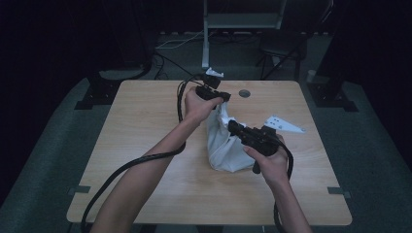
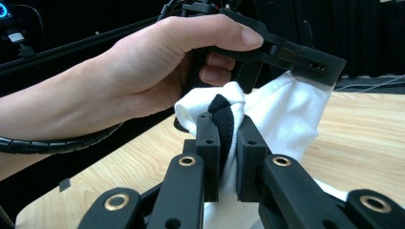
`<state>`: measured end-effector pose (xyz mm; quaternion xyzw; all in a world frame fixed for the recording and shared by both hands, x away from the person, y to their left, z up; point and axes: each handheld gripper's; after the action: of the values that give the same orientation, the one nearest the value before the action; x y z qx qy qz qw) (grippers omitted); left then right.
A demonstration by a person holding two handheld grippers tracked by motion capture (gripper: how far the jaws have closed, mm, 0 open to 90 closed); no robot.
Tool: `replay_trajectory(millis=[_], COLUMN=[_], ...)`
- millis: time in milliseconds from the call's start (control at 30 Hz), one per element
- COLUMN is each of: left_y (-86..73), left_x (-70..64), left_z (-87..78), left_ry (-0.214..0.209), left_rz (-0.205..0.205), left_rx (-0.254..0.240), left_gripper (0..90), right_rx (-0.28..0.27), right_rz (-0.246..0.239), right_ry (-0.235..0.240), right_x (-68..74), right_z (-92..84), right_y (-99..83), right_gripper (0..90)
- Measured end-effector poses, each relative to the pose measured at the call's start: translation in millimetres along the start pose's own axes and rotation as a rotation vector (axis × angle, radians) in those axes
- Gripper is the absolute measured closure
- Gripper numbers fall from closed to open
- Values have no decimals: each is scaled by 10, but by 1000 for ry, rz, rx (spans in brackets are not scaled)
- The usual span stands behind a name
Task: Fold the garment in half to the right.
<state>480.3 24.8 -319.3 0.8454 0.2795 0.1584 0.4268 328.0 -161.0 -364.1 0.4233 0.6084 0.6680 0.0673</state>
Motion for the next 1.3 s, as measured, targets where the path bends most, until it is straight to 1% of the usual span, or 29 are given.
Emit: replay_trajectory(millis=[200,300,567,600,667,767,833,900,967,1067,1200,1300], left_y=[14,12,-30,-36,-47,-70,-86,-105,-124,-139,-129,-118], left_x=[-62,-88,-160,-167,-193,-235,-271,-303,-334,-368,-389,-381], left_z=[114,164,303,318,351,423,473,516,558,594,594,573], left_ry=[-9,-17,-33,-34,-38,-44,-45,-48,-53,-61,-56,-53], left_rz=[18,24,34,40,34,43,44,55,55,61,64,52], left_rx=[13,24,38,42,45,56,59,66,67,70,67,63], left_gripper=[845,846,843,841,838,837,830,821,802,751,681,620], right_rx=[-7,-4,0,1,-1,-1,4,10,16,33,50,68], right_rz=[12,9,30,27,39,49,51,55,61,65,83,95], right_ry=[-32,-45,-85,-90,-101,-115,-130,-150,-172,-201,-235,-259], right_x=[-68,-96,-165,-179,-201,-230,-242,-256,-276,-310,-378,-424], right_z=[-94,-130,-225,-239,-277,-324,-343,-367,-394,-433,-496,-538], right_y=[-53,-81,-185,-193,-213,-250,-279,-311,-347,-405,-476,-527], right_gripper=[832,832,830,830,829,828,827,824,821,814,803,790])
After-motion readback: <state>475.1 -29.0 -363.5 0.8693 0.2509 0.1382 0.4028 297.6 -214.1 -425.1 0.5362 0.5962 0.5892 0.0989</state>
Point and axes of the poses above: each handheld gripper's, and its own axes: z roughly forward along the jaws, y roughly out of its top, x roughly to its left, and after that the axes turned 10 degrees about z, right-handed
